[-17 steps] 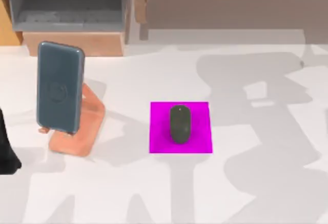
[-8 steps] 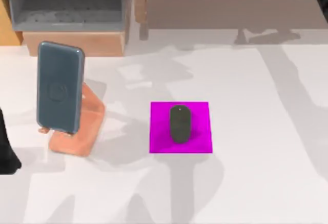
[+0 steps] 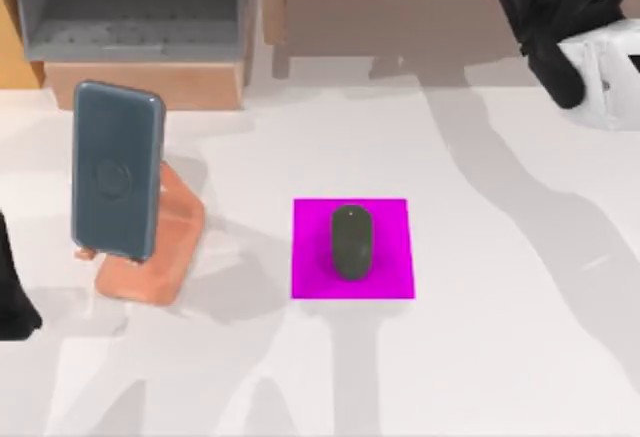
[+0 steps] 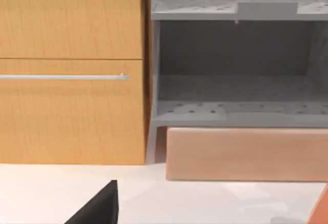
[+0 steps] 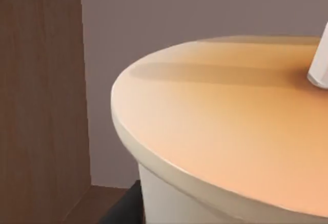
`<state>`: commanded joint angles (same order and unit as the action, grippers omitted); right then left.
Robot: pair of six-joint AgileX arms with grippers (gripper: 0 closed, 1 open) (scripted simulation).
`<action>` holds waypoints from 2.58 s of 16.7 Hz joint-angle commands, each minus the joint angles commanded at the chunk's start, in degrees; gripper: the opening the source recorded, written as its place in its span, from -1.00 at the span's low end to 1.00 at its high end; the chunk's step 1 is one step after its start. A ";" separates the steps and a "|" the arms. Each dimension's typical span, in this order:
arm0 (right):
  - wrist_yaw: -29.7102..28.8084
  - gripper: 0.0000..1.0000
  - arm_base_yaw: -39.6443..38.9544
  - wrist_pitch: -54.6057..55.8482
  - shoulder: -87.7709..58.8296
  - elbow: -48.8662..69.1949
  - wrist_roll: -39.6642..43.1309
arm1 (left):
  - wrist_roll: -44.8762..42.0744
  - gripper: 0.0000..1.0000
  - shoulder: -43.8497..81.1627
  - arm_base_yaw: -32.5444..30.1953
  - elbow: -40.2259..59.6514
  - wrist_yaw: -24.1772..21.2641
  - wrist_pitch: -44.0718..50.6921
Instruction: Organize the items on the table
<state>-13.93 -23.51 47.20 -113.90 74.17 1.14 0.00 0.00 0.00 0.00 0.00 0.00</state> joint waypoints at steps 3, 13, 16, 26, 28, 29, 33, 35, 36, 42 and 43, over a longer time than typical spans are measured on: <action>-4.86 -1.00 -1.66 -6.08 -3.00 6.15 -0.41 | 0.00 1.00 0.00 0.00 0.00 0.00 0.00; -14.11 -1.00 -2.66 -18.54 -8.98 19.65 -1.63 | 0.00 1.00 0.00 0.00 0.00 0.00 0.00; -14.28 -1.00 -2.67 -18.79 -9.10 19.93 -1.65 | 0.00 1.00 0.00 0.00 0.00 0.00 0.00; -14.28 -1.00 -2.67 -18.79 -9.10 19.93 -1.65 | 0.00 1.00 0.00 0.00 0.00 0.00 0.00; -14.28 -1.00 -2.67 -18.79 -9.10 19.93 -1.65 | 0.00 1.00 0.00 0.00 0.00 0.00 0.00; -14.28 -1.00 -2.67 -18.79 -9.10 19.93 -1.65 | 0.00 1.00 0.00 0.00 0.00 0.00 0.00; -14.28 -0.40 -2.67 -18.79 -9.10 19.93 -1.65 | 0.00 1.00 0.00 0.00 0.00 0.00 0.00; -14.28 -0.10 -2.67 -18.79 -9.10 19.93 -1.65 | 0.00 1.00 0.00 0.00 0.00 0.00 0.00; -14.28 0.06 -2.67 -18.79 -9.10 19.93 -1.65 | 0.00 1.00 0.00 0.00 0.00 0.00 0.00; -14.28 0.96 -2.67 -18.79 -9.10 19.93 -1.65 | 0.00 1.00 0.00 0.00 0.00 0.00 0.00; -14.28 1.00 -2.67 -18.79 -9.10 19.93 -1.65 | 0.00 1.00 0.00 0.00 0.00 0.00 0.00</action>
<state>-28.21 -26.18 28.41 -123.00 94.10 -0.51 0.00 0.00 0.00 0.00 0.00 0.00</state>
